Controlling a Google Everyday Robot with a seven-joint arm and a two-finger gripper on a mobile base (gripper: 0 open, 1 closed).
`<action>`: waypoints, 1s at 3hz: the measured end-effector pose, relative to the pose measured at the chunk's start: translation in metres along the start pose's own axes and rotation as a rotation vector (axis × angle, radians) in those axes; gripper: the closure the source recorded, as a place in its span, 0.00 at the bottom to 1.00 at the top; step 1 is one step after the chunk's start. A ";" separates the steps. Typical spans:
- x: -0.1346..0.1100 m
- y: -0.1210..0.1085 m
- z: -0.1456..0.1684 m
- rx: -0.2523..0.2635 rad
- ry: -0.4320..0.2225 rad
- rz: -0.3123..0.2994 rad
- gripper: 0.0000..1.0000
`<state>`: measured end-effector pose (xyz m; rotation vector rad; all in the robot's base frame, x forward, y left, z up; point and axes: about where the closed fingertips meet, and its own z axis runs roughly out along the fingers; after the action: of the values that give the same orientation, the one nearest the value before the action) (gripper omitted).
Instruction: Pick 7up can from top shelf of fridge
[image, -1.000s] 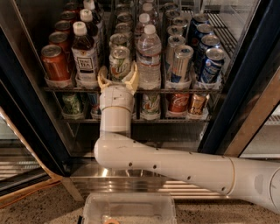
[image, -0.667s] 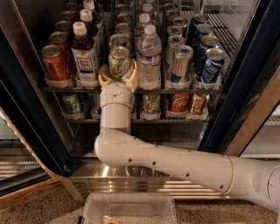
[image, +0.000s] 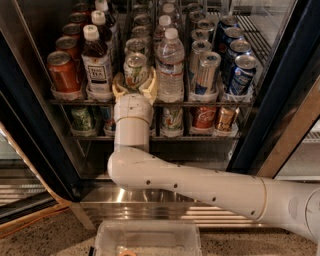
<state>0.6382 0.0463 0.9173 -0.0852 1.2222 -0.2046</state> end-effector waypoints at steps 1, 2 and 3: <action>-0.002 -0.001 0.001 0.004 -0.002 -0.003 0.40; -0.003 -0.003 0.003 0.007 -0.005 -0.007 0.59; -0.005 -0.004 0.004 0.010 -0.008 -0.010 0.82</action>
Offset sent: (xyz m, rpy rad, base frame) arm 0.0805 -0.0321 0.0638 -0.0613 -0.0887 -0.0973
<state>0.6397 0.0432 0.9242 -0.0834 1.2129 -0.2185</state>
